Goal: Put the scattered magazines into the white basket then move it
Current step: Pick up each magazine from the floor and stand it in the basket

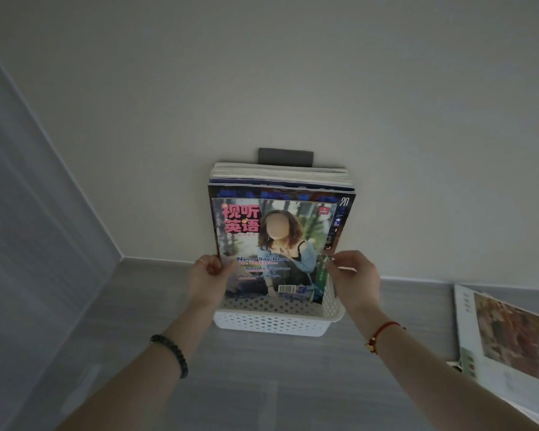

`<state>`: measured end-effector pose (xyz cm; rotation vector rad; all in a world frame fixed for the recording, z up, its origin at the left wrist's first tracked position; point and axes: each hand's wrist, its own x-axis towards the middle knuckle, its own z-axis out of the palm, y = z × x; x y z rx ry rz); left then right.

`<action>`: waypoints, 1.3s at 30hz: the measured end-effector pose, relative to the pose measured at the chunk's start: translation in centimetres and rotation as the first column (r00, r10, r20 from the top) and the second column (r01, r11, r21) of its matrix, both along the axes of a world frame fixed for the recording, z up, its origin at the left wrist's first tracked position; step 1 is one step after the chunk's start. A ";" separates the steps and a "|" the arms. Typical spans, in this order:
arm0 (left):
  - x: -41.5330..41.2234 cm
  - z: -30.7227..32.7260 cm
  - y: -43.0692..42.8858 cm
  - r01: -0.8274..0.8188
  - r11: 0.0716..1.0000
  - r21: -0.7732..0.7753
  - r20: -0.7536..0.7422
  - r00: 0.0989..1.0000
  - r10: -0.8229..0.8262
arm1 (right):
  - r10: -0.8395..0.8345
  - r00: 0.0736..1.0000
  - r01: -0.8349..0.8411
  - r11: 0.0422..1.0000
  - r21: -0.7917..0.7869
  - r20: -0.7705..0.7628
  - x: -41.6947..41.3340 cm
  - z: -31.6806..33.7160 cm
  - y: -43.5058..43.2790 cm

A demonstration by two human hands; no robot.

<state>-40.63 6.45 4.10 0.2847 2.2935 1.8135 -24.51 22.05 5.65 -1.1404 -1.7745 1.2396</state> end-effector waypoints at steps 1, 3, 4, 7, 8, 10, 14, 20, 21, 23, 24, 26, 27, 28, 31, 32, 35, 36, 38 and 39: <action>0.7 0.1 -0.1 0.019 1.000 0.001 0.012 1.000 -0.019 | 0.010 1.000 -0.010 1.000 0.005 0.007 0.9 0.0 0.0; 2.5 0.2 -0.3 0.065 0.998 0.003 0.030 0.997 -0.065 | 0.031 0.999 -0.032 0.999 0.015 0.033 3.2 -0.2 0.2; 3.4 0.3 -0.3 0.081 0.997 0.001 0.027 0.996 -0.081 | 0.039 0.998 -0.039 0.999 0.010 0.046 4.5 -0.3 0.3; 6.5 0.7 0.2 0.118 0.992 -0.044 0.009 0.993 -0.118 | 0.016 0.999 -0.015 0.999 -0.028 0.049 8.8 -0.6 1.1; 7.6 0.9 0.5 0.145 0.988 -0.055 0.012 0.989 -0.144 | -0.001 0.999 0.003 0.999 -0.034 0.051 10.4 -0.7 1.4; 10.2 1.2 1.4 0.211 0.976 -0.049 0.037 0.977 -0.210 | -0.045 0.996 0.048 0.998 -0.034 0.074 13.7 -0.8 2.1; 15.9 1.5 4.2 0.293 0.956 -0.030 0.089 0.953 -0.289 | -0.110 0.986 0.118 0.991 -0.057 0.127 21.0 -1.5 4.4; 24.7 0.4 10.1 0.438 0.898 -0.051 0.147 0.892 -0.427 | -0.127 0.952 0.142 0.989 -0.035 0.278 31.9 -2.7 8.4; 26.1 0.0 11.1 0.460 0.887 -0.044 0.179 0.877 -0.446 | -0.127 0.942 0.145 0.989 -0.035 0.310 33.4 -2.9 9.0; 28.8 -1.1 12.8 0.490 0.872 -0.025 0.255 0.846 -0.468 | -0.098 0.915 0.116 0.993 -0.021 0.392 36.1 -3.4 10.1; 30.0 -1.8 13.6 0.506 0.862 -0.033 0.298 0.828 -0.475 | -0.063 0.895 0.076 0.997 -0.011 0.441 37.3 -3.7 10.6; 31.8 -3.2 15.0 0.542 0.837 -0.076 0.387 0.789 -0.477 | 0.028 0.855 -0.025 1.000 -0.013 0.518 39.2 -4.5 11.6; 32.6 -3.9 15.7 0.555 0.826 -0.100 0.427 0.773 -0.468 | 0.073 0.838 -0.075 0.997 -0.019 0.541 39.9 -4.8 12.0; 33.2 -4.5 16.4 0.566 0.817 -0.114 0.461 0.758 -0.461 | 0.110 0.816 -0.126 0.992 -0.012 0.568 40.5 -5.2 12.4; 35.1 -5.7 17.8 0.576 0.811 -0.103 0.534 0.720 -0.443 | 0.179 0.674 -0.301 0.953 0.045 0.716 41.3 -6.7 13.2; 35.5 -6.1 18.0 0.572 0.814 -0.099 0.543 0.717 -0.438 | 0.207 0.613 -0.368 0.929 0.043 0.763 41.4 -7.3 13.4; 36.1 -6.7 18.4 0.503 0.856 -0.120 0.532 0.760 -0.372 | 0.259 0.498 -0.490 0.871 0.021 0.828 41.5 -9.0 13.2; 36.2 -6.8 18.5 0.478 0.867 -0.139 0.528 0.777 -0.343 | 0.248 0.497 -0.495 0.868 0.037 0.832 41.6 -9.4 13.1; 36.4 -6.8 18.7 0.448 0.884 -0.135 0.563 0.769 -0.304 | 0.209 0.504 -0.505 0.859 0.089 0.838 41.8 -9.6 13.3; 36.6 -6.7 18.7 0.431 0.897 -0.098 0.597 0.747 -0.294 | 0.196 0.501 -0.514 0.851 0.108 0.843 41.9 -9.7 13.3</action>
